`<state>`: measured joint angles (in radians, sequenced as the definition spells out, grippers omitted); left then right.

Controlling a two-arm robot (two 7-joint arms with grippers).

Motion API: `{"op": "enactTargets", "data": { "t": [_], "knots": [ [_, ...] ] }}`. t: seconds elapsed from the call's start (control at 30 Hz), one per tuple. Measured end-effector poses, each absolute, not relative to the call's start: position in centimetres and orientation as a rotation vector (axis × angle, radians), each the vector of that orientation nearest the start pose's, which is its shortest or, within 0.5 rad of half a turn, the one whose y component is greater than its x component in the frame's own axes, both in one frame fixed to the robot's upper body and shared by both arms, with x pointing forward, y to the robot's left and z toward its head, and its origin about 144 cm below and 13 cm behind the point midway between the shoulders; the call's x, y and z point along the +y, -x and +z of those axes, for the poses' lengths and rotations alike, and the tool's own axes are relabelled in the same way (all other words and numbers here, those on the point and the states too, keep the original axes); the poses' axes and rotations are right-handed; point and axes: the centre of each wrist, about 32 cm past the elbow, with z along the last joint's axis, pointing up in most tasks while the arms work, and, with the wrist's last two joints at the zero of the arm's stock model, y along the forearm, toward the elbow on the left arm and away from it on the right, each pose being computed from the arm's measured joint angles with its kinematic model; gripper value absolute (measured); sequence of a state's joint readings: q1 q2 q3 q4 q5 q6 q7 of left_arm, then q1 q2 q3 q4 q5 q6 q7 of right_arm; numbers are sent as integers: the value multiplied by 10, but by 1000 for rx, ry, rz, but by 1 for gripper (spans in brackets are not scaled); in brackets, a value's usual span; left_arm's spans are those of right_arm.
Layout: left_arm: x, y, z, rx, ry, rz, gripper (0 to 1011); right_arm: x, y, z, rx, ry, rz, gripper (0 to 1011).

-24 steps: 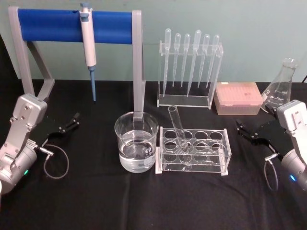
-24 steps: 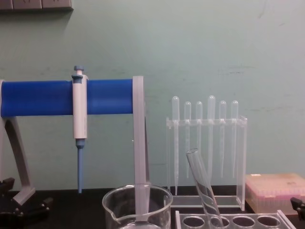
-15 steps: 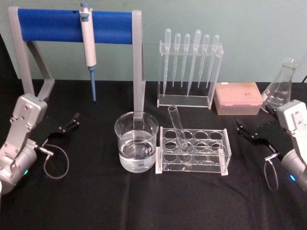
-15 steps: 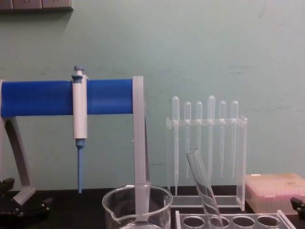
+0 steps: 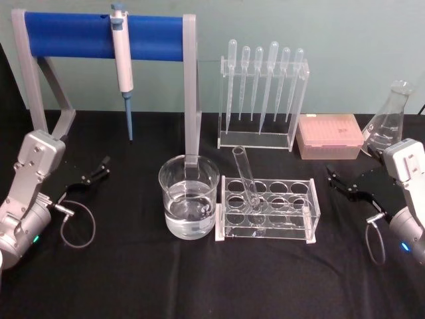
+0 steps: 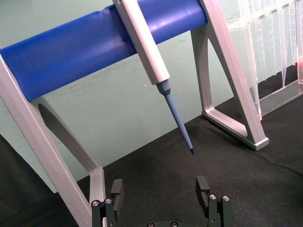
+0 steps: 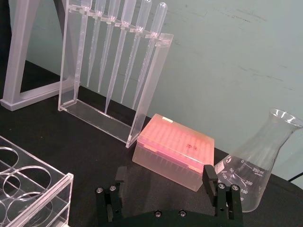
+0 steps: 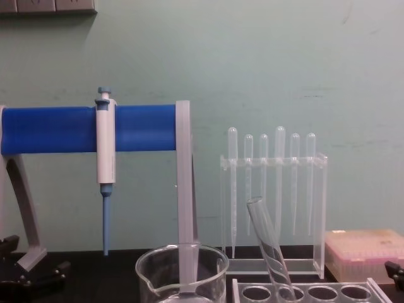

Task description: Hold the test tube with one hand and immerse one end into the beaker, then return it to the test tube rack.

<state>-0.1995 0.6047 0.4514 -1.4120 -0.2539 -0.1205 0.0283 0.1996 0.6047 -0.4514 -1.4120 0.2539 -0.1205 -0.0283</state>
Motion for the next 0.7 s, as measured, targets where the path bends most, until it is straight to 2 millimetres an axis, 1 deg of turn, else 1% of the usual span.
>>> {"op": "enactTargets", "data": {
  "t": [0.47,0.6,0.7],
  "knots": [
    [310,-489,1140,-285,-304,1248,1000,-310,-488,1140,-286,305,-1248,1002],
    [310,-489,1140,-285,-304,1248,1000,-312,-480,1146,-297,311,-1237,1002],
    [310,-489,1140,-285,-305,1248,1000,-316,-466,1156,-308,312,-1219,1002]
  ]
}}
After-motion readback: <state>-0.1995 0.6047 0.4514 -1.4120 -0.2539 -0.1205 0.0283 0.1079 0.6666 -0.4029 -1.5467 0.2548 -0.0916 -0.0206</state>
